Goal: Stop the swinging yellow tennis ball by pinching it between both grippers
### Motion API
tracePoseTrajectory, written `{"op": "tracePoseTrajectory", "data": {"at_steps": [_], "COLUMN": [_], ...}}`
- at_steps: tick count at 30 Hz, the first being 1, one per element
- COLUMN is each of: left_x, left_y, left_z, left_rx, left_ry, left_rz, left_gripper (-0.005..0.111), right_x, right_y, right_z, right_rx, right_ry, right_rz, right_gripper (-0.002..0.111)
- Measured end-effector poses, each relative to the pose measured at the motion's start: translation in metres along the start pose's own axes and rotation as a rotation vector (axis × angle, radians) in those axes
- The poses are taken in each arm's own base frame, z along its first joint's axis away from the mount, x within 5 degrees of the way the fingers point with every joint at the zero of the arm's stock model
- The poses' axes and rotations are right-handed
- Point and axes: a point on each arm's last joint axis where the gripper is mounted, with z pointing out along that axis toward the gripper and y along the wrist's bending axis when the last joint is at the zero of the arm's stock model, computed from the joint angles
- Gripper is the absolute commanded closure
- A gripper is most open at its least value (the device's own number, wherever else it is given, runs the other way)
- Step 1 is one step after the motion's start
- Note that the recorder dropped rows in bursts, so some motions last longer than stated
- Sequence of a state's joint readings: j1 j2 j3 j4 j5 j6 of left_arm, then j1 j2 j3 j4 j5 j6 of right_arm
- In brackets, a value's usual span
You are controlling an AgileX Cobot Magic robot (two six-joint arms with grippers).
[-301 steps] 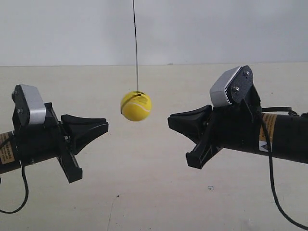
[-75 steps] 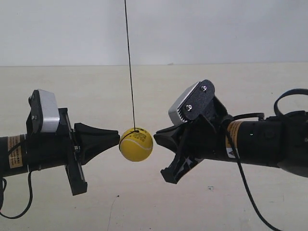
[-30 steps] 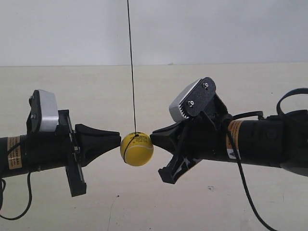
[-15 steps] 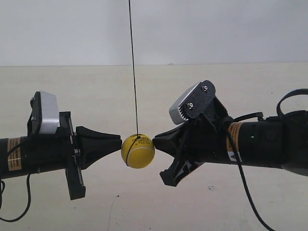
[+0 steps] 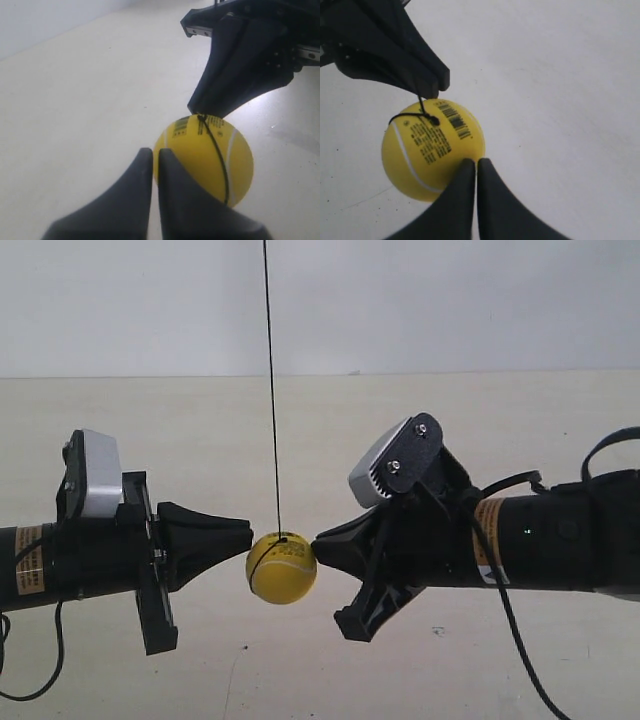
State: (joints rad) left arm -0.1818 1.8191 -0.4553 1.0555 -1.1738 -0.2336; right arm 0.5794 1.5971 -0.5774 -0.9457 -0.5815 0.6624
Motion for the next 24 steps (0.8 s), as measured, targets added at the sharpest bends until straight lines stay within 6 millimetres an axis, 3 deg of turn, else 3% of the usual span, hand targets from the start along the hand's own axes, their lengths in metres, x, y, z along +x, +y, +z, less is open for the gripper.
{"op": "tracePoseTrajectory", "data": {"at_steps": [5,13,24], "left_x": [0.001,0.001,0.000], "left_y": [0.000,0.001,-0.003], "left_z": [0.000,0.000,0.005], "left_rx": [-0.004,-0.015,-0.008], "left_ry": [0.015,0.016,0.010], "left_rz": [0.000,-0.004,-0.016], "left_gripper": [0.102,0.102,0.102], "right_x": [-0.011,0.004,0.001], "right_y": [0.000,-0.002,-0.001], "right_z": [-0.013,-0.001,0.000], "right_rx": [0.052,0.028,0.013], "right_ry": [-0.005,0.050,0.018], "right_rz": [-0.027,-0.015,-0.026], "right_gripper": [0.108,0.108,0.108]}}
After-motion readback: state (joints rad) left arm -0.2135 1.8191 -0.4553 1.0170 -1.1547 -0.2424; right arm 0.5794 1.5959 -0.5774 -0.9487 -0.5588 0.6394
